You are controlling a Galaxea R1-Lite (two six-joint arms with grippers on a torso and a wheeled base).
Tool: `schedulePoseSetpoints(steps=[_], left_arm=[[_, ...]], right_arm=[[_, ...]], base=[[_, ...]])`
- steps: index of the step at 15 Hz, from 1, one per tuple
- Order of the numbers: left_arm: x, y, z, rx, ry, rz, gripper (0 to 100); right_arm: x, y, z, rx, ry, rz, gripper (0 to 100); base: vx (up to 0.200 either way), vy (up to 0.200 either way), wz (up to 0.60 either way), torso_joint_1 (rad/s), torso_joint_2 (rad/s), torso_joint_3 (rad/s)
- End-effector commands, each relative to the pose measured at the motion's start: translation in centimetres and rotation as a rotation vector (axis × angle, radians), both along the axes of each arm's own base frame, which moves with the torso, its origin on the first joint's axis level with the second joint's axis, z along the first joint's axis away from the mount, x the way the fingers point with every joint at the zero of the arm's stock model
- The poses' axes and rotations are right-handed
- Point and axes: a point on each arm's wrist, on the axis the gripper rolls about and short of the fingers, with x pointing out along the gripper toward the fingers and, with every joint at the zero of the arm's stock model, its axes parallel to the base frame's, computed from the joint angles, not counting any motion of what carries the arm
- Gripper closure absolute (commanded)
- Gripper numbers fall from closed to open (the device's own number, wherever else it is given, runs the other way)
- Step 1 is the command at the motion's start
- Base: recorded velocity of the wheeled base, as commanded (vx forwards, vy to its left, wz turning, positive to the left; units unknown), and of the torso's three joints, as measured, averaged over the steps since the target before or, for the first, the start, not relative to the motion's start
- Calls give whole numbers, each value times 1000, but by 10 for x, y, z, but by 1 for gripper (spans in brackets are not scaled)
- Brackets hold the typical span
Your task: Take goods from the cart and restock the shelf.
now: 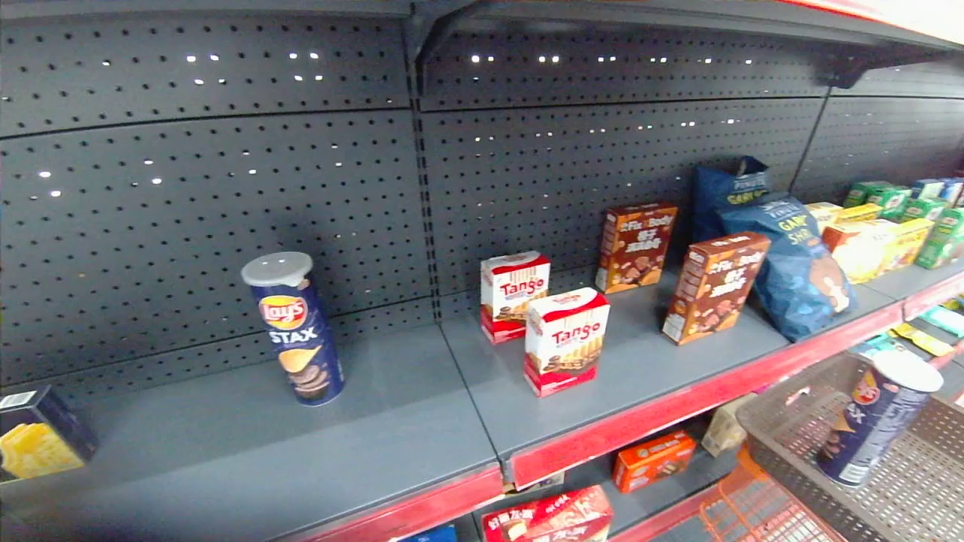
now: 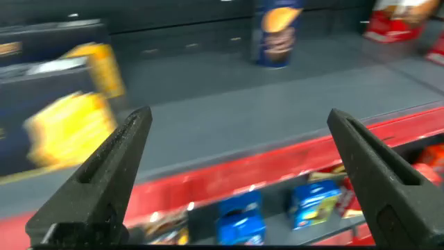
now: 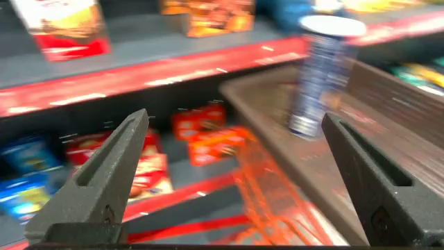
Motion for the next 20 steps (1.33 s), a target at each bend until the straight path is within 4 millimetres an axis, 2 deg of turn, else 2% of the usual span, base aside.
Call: schedulePoseSetpoints(steps=[1, 6, 15, 16, 17, 18, 19, 20], left_arm=[[0, 0, 0, 0, -1, 0, 0], [0, 0, 0, 0, 2, 0, 0], [0, 0, 0, 0, 2, 0, 0], [0, 0, 0, -2, 2, 0, 0], [0, 0, 0, 0, 4, -3, 0], [0, 0, 0, -2, 3, 0, 0], [0, 0, 0, 1, 4, -1, 0], [0, 0, 0, 0, 4, -1, 0]], right_arm=[[0, 0, 0, -1, 0, 1, 0], [0, 0, 0, -1, 0, 0, 0], [0, 0, 0, -2, -1, 4, 0], [-3, 0, 10, -10, -23, 4, 0], [-7, 0, 37, -11, -64, 15, 0], [14, 0, 118, -6, 86, 0, 0], [21, 0, 145, -1, 126, -6, 0], [27, 0, 152, 0, 143, -2, 0]], base=[[0, 0, -600, -2, 2, 2], [0, 0, -600, 4, 3, 3], [0, 0, 0, 0, 0, 0], [0, 0, 0, 0, 0, 0], [0, 0, 0, 0, 0, 0], [0, 0, 0, 0, 0, 0], [0, 0, 0, 0, 0, 0], [0, 0, 0, 0, 0, 0]])
